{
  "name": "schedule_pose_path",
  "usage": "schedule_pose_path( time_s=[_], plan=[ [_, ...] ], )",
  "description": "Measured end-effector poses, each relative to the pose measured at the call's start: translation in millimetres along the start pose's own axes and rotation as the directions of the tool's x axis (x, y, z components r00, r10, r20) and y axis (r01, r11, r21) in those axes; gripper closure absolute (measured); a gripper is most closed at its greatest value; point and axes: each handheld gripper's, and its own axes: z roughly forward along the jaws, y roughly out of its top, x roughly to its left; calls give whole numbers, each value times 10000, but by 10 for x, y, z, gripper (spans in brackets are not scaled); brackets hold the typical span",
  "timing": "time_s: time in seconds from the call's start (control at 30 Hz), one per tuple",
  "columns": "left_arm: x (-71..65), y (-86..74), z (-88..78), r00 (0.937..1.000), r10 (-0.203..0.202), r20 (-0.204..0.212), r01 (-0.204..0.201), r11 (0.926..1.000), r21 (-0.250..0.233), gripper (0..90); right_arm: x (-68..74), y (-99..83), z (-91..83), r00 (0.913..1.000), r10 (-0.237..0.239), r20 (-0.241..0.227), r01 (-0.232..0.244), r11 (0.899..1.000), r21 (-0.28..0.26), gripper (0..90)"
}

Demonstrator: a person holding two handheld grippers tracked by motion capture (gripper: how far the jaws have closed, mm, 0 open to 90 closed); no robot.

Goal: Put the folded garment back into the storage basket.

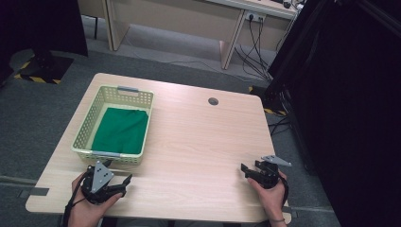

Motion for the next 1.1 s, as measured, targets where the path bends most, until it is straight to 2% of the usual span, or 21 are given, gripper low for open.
schedule_pose_path(
  time_s=[0.87,1.1],
  plan=[
    [-6,1,10,9999,128,-51,-128,9999,35,169,-16,-18,19,9999,16,-100,-15,9999,102,289],
    [-12,1,10,9998,168,-71,-167,9999,31,167,-16,-17,20,9999,16,-117,-15,9999,117,265]
  ],
)
